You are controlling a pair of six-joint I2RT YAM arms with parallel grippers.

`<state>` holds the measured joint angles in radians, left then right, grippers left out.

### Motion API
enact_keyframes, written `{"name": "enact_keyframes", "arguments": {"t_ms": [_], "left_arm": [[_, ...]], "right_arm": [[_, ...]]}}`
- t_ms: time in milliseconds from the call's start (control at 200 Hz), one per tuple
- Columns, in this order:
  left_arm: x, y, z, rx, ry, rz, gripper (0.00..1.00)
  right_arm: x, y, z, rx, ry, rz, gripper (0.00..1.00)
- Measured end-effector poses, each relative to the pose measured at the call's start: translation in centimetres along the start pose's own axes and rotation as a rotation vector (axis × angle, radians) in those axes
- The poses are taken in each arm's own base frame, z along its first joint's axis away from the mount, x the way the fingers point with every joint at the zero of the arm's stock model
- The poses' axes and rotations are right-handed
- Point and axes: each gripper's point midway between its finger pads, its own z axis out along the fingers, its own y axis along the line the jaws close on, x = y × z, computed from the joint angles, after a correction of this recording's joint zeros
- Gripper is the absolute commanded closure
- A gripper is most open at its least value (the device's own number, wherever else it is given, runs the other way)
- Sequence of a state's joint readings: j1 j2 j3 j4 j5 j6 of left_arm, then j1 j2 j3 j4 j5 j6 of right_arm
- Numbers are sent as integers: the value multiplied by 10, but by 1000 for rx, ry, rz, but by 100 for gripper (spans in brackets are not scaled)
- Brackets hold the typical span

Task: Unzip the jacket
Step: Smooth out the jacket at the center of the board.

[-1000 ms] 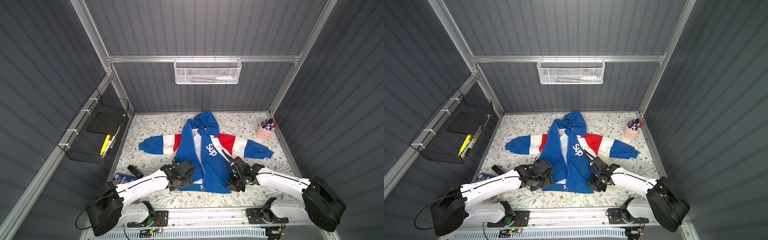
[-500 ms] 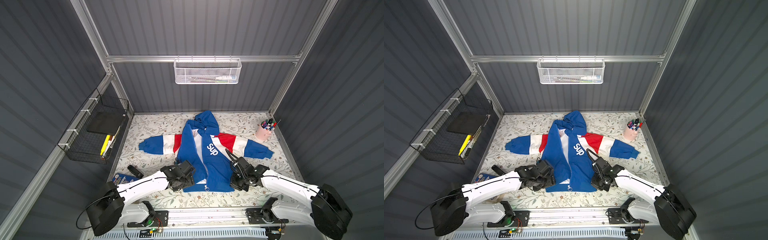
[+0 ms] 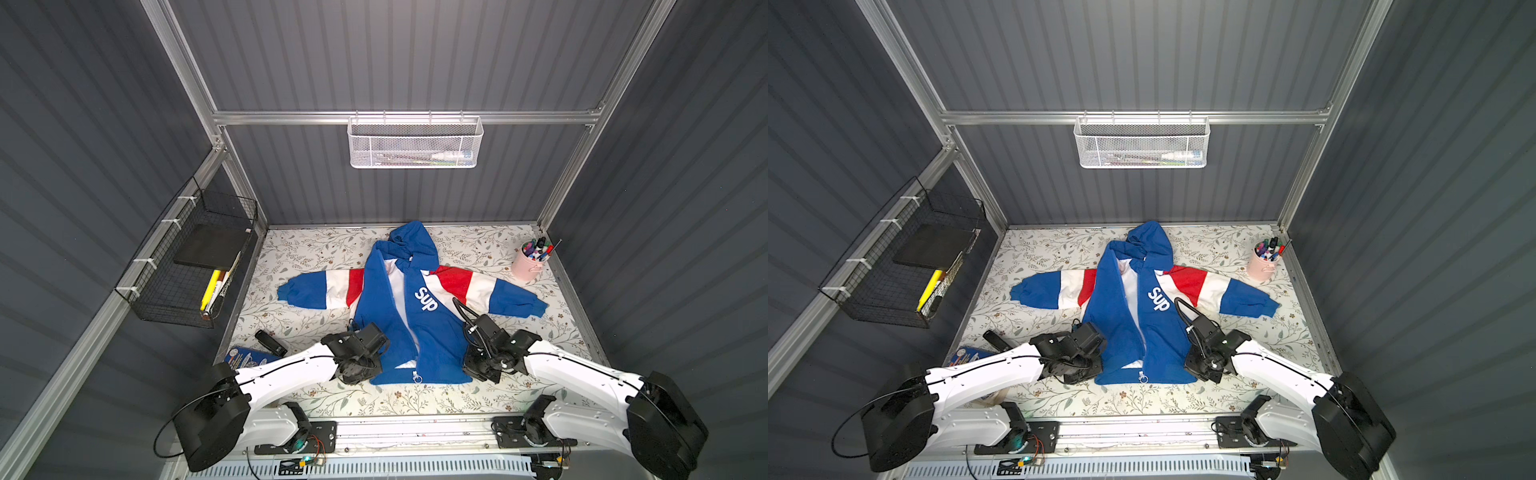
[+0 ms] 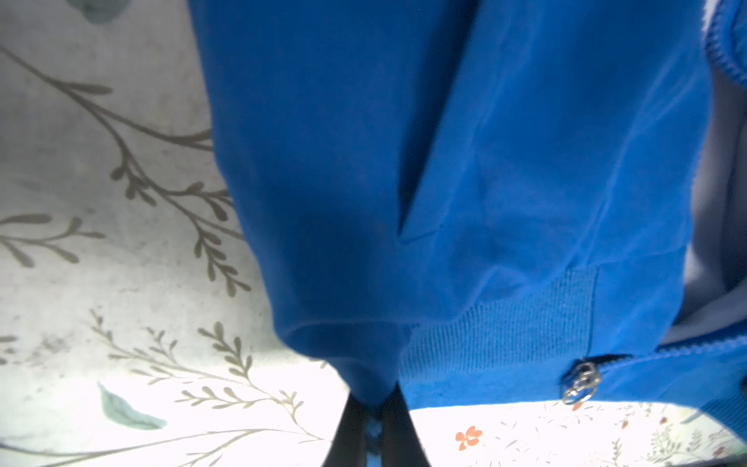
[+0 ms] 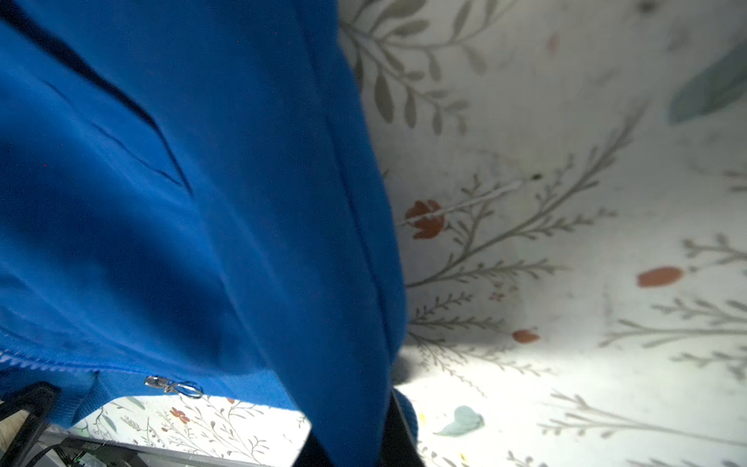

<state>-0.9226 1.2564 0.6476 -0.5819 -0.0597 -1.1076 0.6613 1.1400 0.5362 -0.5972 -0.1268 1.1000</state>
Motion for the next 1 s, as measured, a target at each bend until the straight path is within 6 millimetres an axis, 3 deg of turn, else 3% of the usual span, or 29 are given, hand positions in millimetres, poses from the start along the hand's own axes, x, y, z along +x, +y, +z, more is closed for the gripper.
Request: {"name": "enact_keyframes", "arguments": {"t_ms": [360,565,645,856,936,1001], "left_arm": [[6,-8,-21,118,2,2,100],[23,-8,-19,192,62,34,100],[31,-4,-17,207,85,40,77],[38,6,-14,183,113,19,54],[33,0,-19,194,100,7,44],[25,-11,-26,213,72,7,43]], "right_arm": [[-13,-19,-8,50,-53,55,89],[-18,-29,-10,88,-63,71,88],[-19,-31,-12,101,-65,69,87],[-21,-32,-18,121,-67,63,82],[-19,-33,-21,127,-61,56,80],[-16,-33,-25,118,-57,49,81]]}}
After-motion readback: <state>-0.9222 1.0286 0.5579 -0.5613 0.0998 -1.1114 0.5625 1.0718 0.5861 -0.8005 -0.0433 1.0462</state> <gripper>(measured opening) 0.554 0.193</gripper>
